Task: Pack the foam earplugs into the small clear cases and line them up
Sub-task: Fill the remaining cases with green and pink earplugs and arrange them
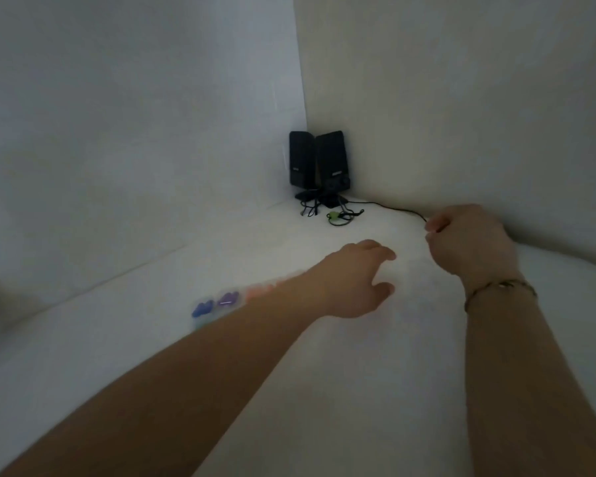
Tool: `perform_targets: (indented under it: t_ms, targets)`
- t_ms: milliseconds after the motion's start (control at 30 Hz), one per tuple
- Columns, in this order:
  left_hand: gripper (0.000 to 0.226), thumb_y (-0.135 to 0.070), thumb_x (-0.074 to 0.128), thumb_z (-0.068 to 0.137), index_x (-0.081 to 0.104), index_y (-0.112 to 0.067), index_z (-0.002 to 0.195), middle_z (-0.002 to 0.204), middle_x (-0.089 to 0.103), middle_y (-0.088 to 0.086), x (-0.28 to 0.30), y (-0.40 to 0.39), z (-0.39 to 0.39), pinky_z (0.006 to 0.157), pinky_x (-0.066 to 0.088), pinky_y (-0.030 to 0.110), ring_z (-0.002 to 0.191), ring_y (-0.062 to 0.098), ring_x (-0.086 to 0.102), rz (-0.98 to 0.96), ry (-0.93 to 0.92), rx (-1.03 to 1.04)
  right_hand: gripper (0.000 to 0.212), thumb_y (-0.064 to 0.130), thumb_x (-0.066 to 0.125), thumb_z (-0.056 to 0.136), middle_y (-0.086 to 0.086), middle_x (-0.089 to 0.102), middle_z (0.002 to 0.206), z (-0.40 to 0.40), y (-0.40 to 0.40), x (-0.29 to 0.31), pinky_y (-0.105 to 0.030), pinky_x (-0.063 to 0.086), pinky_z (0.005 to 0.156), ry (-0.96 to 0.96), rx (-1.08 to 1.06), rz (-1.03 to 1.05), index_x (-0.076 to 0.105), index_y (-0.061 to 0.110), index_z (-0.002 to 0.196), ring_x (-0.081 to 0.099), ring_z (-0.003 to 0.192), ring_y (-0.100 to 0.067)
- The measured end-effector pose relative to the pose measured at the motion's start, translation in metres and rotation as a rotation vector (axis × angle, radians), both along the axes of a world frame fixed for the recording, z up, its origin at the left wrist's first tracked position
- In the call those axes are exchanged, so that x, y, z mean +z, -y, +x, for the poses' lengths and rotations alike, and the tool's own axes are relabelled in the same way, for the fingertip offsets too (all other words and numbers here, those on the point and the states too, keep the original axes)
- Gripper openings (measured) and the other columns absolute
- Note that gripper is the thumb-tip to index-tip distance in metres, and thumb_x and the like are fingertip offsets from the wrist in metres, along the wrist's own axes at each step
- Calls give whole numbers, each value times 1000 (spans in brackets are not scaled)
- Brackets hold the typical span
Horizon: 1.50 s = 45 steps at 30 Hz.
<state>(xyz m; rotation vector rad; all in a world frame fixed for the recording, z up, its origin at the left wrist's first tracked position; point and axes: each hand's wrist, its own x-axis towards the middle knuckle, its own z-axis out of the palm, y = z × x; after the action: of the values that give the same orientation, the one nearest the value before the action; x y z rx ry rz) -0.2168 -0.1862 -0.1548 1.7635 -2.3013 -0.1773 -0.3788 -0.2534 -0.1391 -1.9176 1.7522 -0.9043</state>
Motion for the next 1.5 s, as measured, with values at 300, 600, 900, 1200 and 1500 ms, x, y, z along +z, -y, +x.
perform_targets:
  t_ms: [300, 600, 900, 1200, 1500]
  targets:
    - [32, -44, 63, 87, 62, -32, 117, 124, 57, -5, -16, 28, -40, 98, 38, 43, 115, 21, 50, -104, 21, -12, 19, 16, 56, 86, -5, 68, 102, -4, 13, -11, -26, 39, 74, 194, -102, 43, 70, 21, 99, 53, 80, -23]
    - [25, -30, 70, 79, 62, -28, 102, 101, 64, -6, -11, 36, -49, 90, 47, 36, 88, 13, 54, 4, -130, 81, 12, 24, 59, 87, -1, 63, 88, -5, 8, -6, -26, 37, 68, 242, -180, -45, 69, 23, 93, 50, 76, -21]
    - [31, -40, 44, 100, 63, -16, 103, 100, 65, 0, 50, -14, 26, 78, 49, 29, 81, 17, 62, -100, -573, 198, 29, 3, 54, 90, 7, 70, 92, 52, -26, 4, -19, 50, 77, 291, 396, -359, 73, 23, 100, 62, 82, -7]
    - [39, -45, 55, 89, 66, -10, 101, 98, 70, 13, 47, -151, 124, 86, 53, 49, 85, 27, 69, 4, -974, 238, 12, 16, 71, 88, 7, 74, 86, 129, -123, 2, -2, 43, 67, 354, 789, -798, 75, 17, 99, 59, 72, 2]
    - [57, -48, 85, 62, 73, -6, 100, 102, 73, 18, 4, -215, 143, 73, 56, 27, 95, 29, 71, -80, -1460, 332, 19, 18, 56, 96, 5, 74, 87, 163, -163, -17, -32, 50, 52, 104, 944, -1115, 75, 15, 96, 66, 64, -14]
